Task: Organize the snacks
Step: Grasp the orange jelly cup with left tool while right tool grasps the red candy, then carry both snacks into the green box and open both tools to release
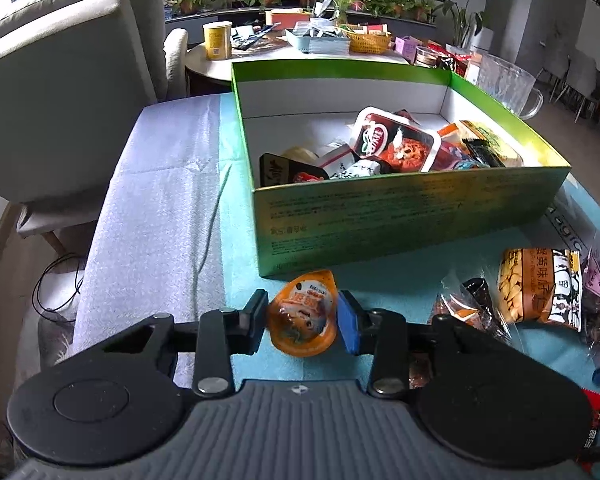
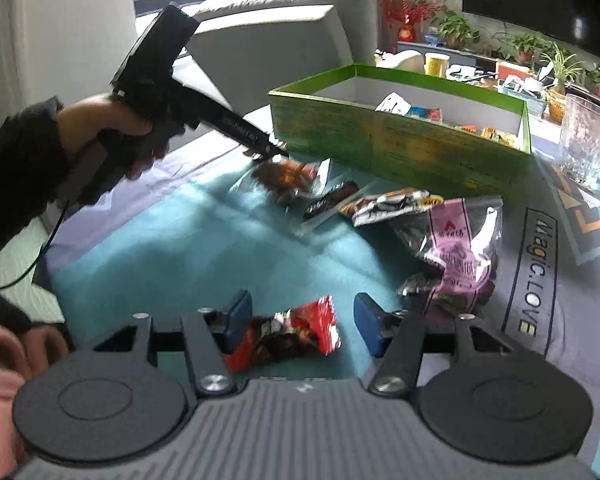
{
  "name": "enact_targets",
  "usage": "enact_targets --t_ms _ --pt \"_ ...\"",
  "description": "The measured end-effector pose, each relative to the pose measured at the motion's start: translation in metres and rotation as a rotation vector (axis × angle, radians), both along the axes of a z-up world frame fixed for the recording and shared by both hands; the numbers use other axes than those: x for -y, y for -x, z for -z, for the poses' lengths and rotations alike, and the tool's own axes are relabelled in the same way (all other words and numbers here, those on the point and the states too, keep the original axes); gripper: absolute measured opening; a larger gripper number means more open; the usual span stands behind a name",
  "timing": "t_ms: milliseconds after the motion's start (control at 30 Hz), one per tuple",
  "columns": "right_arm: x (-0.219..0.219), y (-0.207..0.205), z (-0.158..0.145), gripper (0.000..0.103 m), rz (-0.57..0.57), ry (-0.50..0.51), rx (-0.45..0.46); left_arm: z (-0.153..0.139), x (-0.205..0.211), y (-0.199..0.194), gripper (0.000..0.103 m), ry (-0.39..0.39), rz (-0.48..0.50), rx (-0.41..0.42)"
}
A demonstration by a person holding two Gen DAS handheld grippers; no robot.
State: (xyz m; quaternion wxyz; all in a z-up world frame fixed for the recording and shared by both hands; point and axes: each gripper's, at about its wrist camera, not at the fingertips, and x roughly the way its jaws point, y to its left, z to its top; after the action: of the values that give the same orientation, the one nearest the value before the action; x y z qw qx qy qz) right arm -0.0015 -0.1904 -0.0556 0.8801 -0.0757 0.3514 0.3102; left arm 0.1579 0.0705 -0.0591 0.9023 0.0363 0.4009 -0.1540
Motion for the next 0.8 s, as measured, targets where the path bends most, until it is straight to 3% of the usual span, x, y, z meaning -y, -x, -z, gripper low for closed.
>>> enact_targets --t_ms 200,467,733,800 --pt "0.002 0.005 0.002 0.059 0.034 0.011 -0.025 -0.007 -0.011 0.010 0.035 0.036 -0.051 0.036" --pt "0.001 0.013 0.003 0.059 0.028 -0.055 -0.095 -0.022 -0.020 0.025 0.035 0.047 -0.084 0.072" --pt "-0.033 -0.014 0.003 0.060 0.074 -0.056 -0.084 -0.028 -0.027 0.038 0.035 0.062 -0.105 0.076" --pt "-0.045 -0.012 0.004 0.060 0.067 -0.012 -0.051 -0.028 -0.029 0.040 0.035 0.069 -0.113 0.074"
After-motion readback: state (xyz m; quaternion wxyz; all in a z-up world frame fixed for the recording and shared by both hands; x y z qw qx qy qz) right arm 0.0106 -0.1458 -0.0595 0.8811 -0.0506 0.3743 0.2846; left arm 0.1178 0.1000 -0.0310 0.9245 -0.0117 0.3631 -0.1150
